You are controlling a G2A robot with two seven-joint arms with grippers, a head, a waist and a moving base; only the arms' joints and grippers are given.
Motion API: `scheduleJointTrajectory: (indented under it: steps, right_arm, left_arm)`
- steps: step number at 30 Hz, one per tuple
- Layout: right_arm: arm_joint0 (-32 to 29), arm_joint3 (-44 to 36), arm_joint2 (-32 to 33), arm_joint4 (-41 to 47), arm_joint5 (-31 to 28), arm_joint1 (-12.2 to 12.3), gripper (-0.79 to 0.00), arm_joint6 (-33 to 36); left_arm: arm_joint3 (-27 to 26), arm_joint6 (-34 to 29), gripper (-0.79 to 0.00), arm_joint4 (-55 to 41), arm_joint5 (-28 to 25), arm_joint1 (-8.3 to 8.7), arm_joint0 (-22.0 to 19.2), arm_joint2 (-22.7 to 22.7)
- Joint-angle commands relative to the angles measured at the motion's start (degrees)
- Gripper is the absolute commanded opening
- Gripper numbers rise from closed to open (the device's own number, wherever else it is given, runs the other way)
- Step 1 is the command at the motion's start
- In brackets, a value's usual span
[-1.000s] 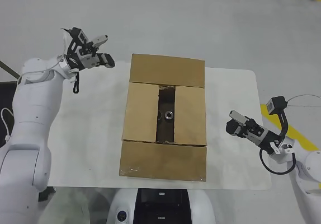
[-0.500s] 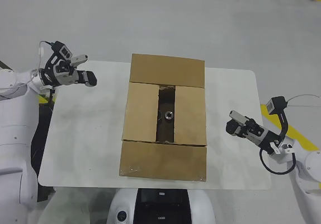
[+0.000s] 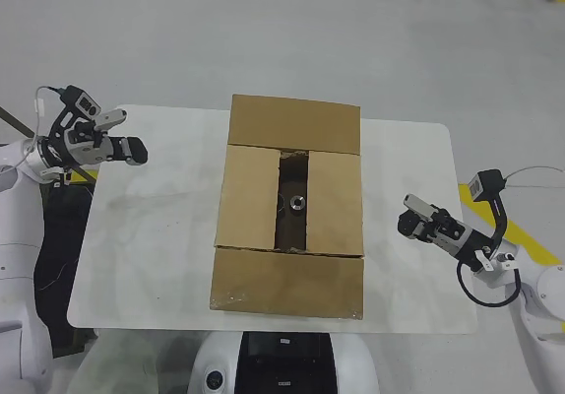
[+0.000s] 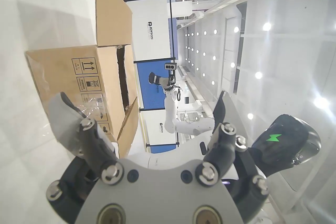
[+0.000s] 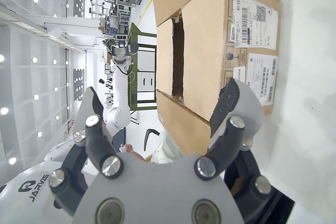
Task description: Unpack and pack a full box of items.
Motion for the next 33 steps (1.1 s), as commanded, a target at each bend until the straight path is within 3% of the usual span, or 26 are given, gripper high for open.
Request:
scheduleJointTrajectory:
  steps: [1,10,19,23,33]
  right_arm:
    - [0.0,0.0,0.0,0.0,0.0,0.0,0.0,0.0]
    - [0.02,-0.09,-0.07,-0.02,0.04,-0.01,0.0,-0.18]
    - [4.78,-4.51,-5.53,-1.99,4.43,-0.12,0.0,0.32]
    - [7.91,-5.3,-9.42,-2.85,6.89,-0.26,0.0,1.17]
    - [18.76,-2.3,-26.37,-7.48,13.75,-1.9,0.0,-0.23]
  left_arm:
    - [0.01,0.0,0.0,0.01,-0.02,-0.01,-0.02,0.01]
    - [0.01,0.0,0.0,0.01,-0.02,-0.01,-0.02,0.01]
    - [0.01,0.0,0.0,0.01,-0.02,-0.01,-0.02,0.01]
    - [0.01,0.0,0.0,0.01,-0.02,-0.01,-0.02,0.01]
    - [0.01,0.0,0.0,0.01,-0.02,-0.01,-0.02,0.01]
